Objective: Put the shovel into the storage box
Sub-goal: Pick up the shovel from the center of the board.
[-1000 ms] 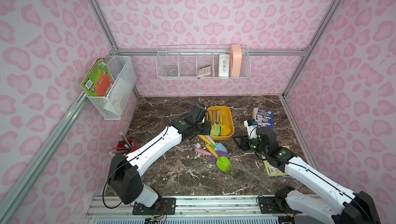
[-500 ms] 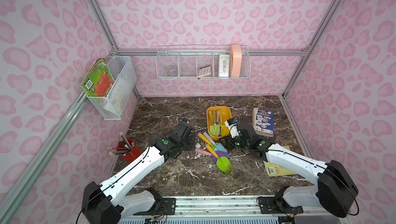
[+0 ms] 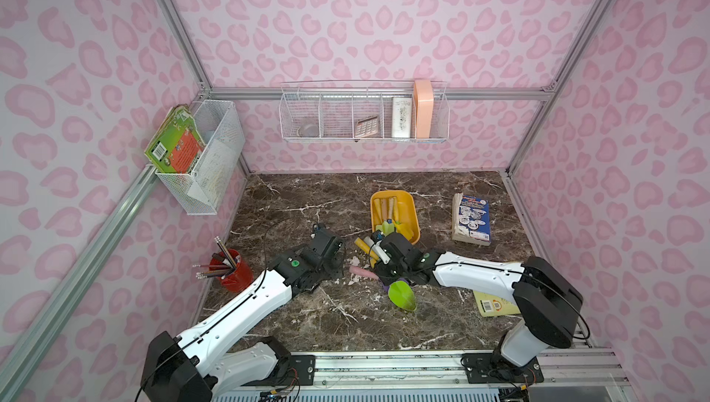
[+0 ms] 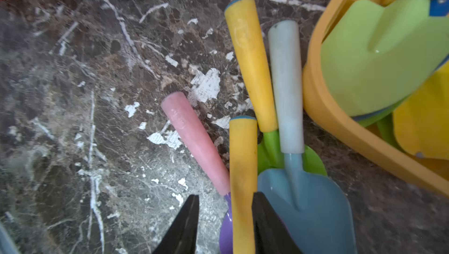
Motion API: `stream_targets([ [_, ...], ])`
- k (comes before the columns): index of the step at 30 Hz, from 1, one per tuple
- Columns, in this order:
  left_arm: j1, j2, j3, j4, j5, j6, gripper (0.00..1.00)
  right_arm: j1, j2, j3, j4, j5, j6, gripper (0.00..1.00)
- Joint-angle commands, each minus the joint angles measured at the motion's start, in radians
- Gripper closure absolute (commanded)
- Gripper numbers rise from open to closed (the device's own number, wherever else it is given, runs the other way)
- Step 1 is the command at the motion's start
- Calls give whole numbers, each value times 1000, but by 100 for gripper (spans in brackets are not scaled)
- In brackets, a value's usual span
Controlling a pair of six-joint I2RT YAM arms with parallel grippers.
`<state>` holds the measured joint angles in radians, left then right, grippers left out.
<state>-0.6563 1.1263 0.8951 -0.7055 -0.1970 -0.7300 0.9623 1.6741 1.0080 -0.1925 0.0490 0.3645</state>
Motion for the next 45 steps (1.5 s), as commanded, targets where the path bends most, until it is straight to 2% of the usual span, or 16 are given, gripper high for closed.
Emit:
stream_targets([
  [1, 3, 9, -1, 3, -4, -5, 47, 21, 39, 26, -62, 121, -14, 60],
  [5, 6, 13, -1, 3, -4, -3, 47, 50, 68, 40, -88, 195, -15, 59],
  [11, 12, 9, -13, 13, 1, -5, 47, 66, 85, 40, -96, 232, -14, 57],
  [25, 17, 20, -12, 24, 14, -12, 48, 70, 124, 32, -78, 233, -11, 59],
  [32, 19, 22, -13, 26, 18, -13, 48, 70, 106, 26, -70, 236, -8, 65],
  [43, 21, 35, -13, 35, 28, -14, 48, 72, 59, 18, -64, 243, 0, 69],
  [45, 21, 33, -14, 37, 28, -16, 48, 72, 67, 23, -71, 241, 0, 67],
])
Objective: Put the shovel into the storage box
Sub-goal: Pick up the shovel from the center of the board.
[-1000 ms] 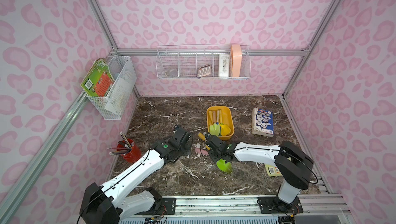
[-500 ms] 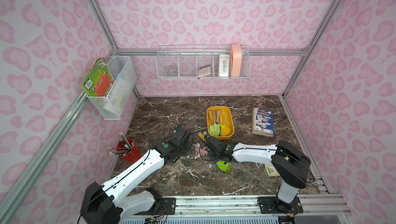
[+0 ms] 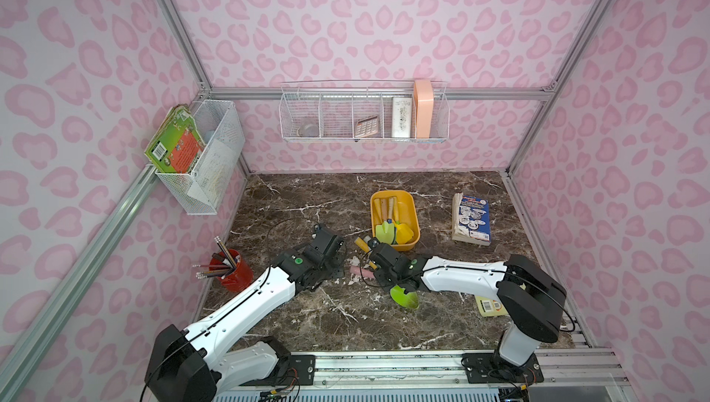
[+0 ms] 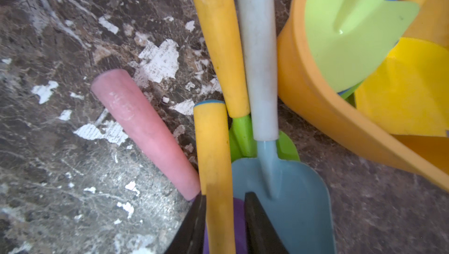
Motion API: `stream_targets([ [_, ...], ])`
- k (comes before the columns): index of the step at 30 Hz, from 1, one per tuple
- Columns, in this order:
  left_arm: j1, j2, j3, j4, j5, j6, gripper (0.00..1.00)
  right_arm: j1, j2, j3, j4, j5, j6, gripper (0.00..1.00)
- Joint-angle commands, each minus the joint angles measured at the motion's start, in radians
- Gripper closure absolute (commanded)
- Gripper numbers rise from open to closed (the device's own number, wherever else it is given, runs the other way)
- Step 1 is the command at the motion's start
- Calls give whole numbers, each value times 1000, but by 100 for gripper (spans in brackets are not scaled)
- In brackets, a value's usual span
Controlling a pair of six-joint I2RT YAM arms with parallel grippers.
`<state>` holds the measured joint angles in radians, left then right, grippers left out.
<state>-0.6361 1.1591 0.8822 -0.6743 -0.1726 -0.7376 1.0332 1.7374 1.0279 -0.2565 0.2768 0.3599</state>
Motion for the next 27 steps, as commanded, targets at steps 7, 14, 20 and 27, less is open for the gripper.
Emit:
stream_targets([
  [7, 3, -13, -6, 6, 8, -11, 48, 5, -8, -18, -11, 18, 12, 54],
  [14, 6, 2, -22, 27, 31, -26, 48, 13, -19, -33, -17, 25, 16, 55],
  [20, 6, 1, -26, 28, 30, -32, 48, 16, -7, -42, -16, 42, 19, 61],
  [27, 7, 5, -26, 29, 33, -34, 48, 19, 11, -36, -7, 41, 13, 65],
])
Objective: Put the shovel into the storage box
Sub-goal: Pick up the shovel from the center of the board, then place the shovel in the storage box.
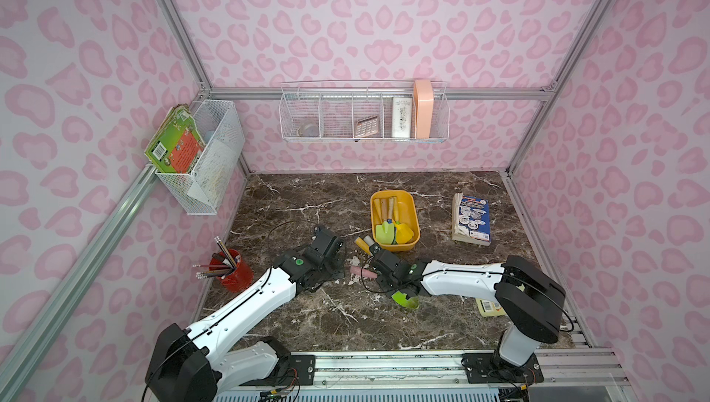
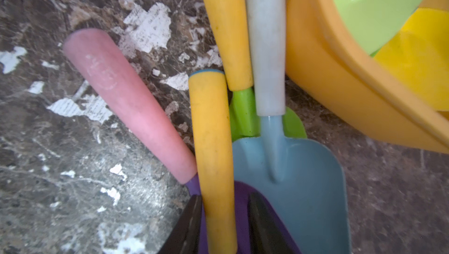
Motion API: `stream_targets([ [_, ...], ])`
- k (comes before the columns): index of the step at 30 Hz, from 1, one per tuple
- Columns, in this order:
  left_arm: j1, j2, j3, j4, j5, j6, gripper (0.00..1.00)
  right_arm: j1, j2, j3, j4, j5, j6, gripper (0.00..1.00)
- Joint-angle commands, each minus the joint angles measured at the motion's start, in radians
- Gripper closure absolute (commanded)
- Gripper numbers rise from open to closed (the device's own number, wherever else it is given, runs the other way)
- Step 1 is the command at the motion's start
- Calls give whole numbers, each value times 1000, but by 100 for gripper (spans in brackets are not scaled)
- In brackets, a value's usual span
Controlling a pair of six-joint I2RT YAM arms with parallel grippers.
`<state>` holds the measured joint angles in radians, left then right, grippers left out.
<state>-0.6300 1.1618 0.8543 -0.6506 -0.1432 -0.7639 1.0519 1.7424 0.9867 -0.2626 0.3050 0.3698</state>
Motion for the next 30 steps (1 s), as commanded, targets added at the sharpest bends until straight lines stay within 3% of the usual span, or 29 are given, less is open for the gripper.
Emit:
stream_targets([
  [1, 1, 3, 3, 6, 4, -8, 48, 0, 9, 6, 0, 14, 0, 65],
  [6, 1, 6, 5, 8, 4, -6, 48, 0, 18, 10, 3, 6, -4, 66],
  [15, 4, 13, 16, 11, 9, 1, 48, 0, -26, 13, 1, 3, 3, 81],
  [30, 24, 20, 55, 28, 45, 28, 47, -79, -241, 0, 1, -96, 14, 82],
])
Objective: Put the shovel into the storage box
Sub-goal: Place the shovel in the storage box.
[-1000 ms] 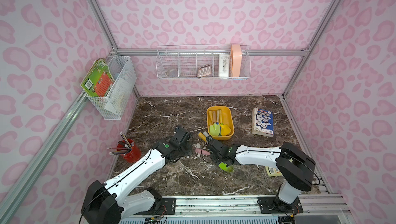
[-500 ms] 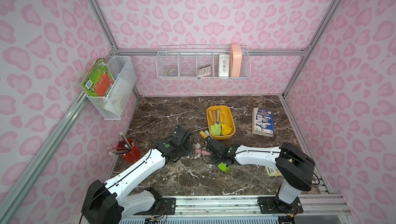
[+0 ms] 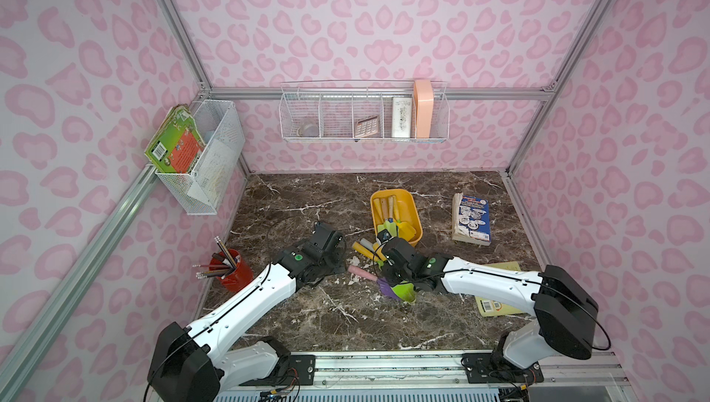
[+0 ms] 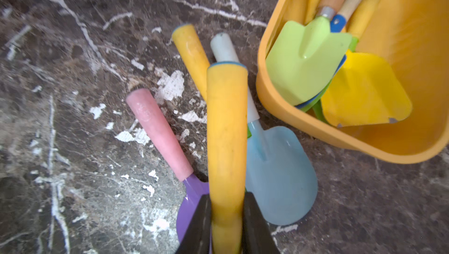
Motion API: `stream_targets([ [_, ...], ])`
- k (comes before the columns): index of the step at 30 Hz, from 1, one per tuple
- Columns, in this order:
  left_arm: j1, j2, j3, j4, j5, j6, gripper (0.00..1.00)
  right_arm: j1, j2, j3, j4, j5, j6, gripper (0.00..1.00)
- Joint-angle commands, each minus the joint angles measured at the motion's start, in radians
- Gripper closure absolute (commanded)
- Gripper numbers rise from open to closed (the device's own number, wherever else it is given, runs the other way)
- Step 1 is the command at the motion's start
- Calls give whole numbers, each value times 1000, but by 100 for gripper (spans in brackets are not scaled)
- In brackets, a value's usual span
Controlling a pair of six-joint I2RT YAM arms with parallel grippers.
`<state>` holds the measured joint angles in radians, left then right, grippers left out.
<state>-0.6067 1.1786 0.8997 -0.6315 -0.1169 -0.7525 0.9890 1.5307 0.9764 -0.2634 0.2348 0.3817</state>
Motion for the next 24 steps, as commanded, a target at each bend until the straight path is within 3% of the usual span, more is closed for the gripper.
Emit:
stream_targets([
  [1, 1, 9, 11, 12, 22, 16, 47, -30, -43, 14, -2, -31, -2, 82],
  [13, 2, 166, 89, 106, 120, 20, 46, -219, -160, 21, 49, -60, -34, 81],
  [24, 1, 175, 54, 138, 152, -3, 47, -404, 61, 245, 100, -114, -70, 82],
])
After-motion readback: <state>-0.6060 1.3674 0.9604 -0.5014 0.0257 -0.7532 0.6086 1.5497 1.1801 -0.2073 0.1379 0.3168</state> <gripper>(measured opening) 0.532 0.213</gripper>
